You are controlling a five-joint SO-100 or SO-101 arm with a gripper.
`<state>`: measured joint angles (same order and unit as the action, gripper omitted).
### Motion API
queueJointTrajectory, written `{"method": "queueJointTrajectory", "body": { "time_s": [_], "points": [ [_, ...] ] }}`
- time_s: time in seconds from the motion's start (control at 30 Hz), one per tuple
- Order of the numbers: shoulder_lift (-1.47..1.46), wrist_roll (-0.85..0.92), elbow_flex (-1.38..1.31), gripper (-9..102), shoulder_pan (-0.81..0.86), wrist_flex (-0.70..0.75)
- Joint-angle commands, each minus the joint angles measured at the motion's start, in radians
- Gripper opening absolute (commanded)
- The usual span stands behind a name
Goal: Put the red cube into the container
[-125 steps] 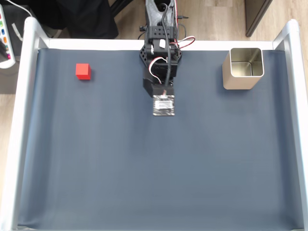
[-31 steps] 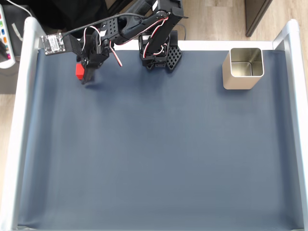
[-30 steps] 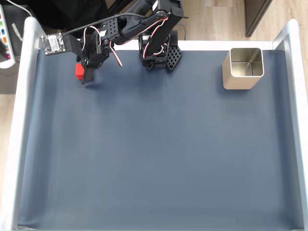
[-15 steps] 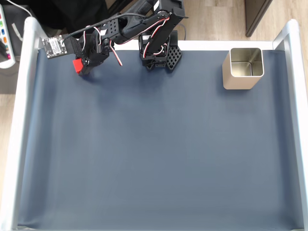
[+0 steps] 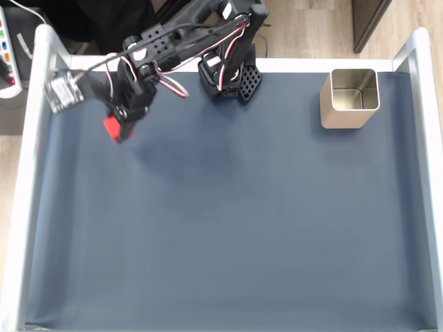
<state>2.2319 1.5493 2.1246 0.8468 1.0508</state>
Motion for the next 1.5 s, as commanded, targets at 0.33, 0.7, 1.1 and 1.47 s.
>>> {"method": "queueJointTrajectory", "body": {
  "time_s": [0.33,0.7,1.1,1.47],
  "points": [
    [0.117,-0.133,-0.170,0,-0.857,0.261],
    [0.040,-0.324,-0.331,0,-1.571,0.362],
    [-0.199,-0.411,-0.477,0,-2.063,0.396],
    [-0.253,-0.419,-0.471,0,-2.264,0.396]
  ]
}}
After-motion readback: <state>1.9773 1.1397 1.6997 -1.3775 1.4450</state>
